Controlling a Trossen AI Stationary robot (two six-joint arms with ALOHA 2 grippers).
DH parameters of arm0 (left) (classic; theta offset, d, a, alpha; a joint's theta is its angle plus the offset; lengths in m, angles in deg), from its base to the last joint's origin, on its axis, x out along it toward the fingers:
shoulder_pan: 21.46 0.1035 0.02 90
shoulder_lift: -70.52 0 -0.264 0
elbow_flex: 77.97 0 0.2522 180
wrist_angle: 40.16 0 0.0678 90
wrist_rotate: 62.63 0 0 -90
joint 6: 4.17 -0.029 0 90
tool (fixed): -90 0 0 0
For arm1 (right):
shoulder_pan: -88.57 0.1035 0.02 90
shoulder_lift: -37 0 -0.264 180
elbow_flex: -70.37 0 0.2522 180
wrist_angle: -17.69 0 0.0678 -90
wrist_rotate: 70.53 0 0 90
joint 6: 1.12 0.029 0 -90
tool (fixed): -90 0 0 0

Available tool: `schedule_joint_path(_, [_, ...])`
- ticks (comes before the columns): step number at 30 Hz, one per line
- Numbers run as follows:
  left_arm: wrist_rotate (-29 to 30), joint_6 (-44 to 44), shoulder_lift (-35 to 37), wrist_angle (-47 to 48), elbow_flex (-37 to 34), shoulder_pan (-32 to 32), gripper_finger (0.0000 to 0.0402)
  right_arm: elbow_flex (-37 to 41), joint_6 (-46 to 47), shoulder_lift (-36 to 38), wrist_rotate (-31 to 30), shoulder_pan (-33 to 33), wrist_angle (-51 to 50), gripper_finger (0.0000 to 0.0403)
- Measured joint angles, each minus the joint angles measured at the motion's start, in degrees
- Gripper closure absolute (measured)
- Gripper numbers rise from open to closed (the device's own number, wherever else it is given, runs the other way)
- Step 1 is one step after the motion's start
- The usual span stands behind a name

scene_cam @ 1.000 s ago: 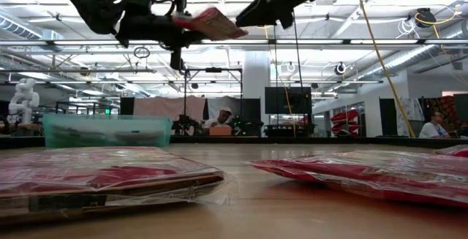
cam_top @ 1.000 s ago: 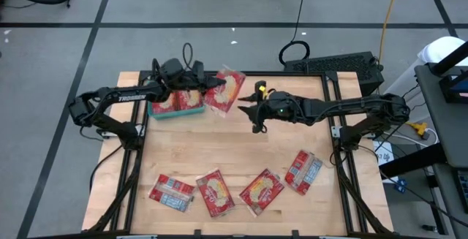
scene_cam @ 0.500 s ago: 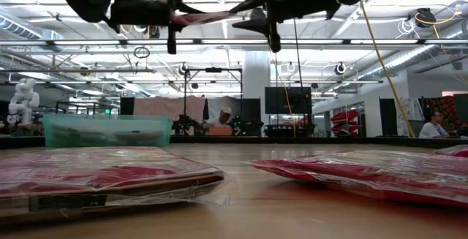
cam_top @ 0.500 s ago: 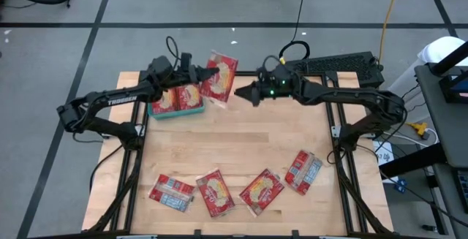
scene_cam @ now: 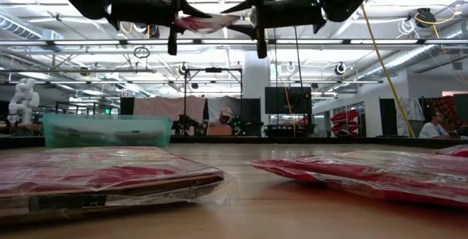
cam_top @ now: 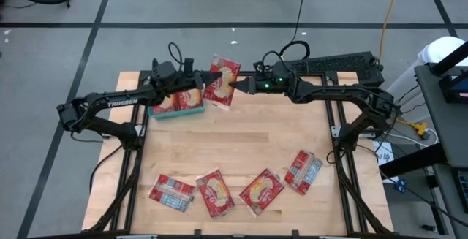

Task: Sort popcorn bags into baskets
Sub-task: Put the red popcorn bag into the blue bin

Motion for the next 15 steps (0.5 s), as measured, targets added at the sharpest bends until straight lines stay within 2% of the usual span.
schedule_joint_path(5, [0.0, 0.03, -0.01, -0.15, 0.0, -0.07, 0.038, 0.0, 0.04, -0.35, 0.11, -0.1, 0.48, 0.0338])
schedule_joint_path(9, [-0.22, 0.48, 0.0, -0.21, 0.0, -0.1, 0.0378, 0.0, 0.22, -0.35, 4.08, -0.87, 0.46, 0.0385])
schedule_joint_path(15, [-2.16, 1.28, 0.0, -0.26, 0.0, -0.43, 0.0375, 0.0, -0.06, -0.34, 5.92, -1.34, 0.39, 0.0395])
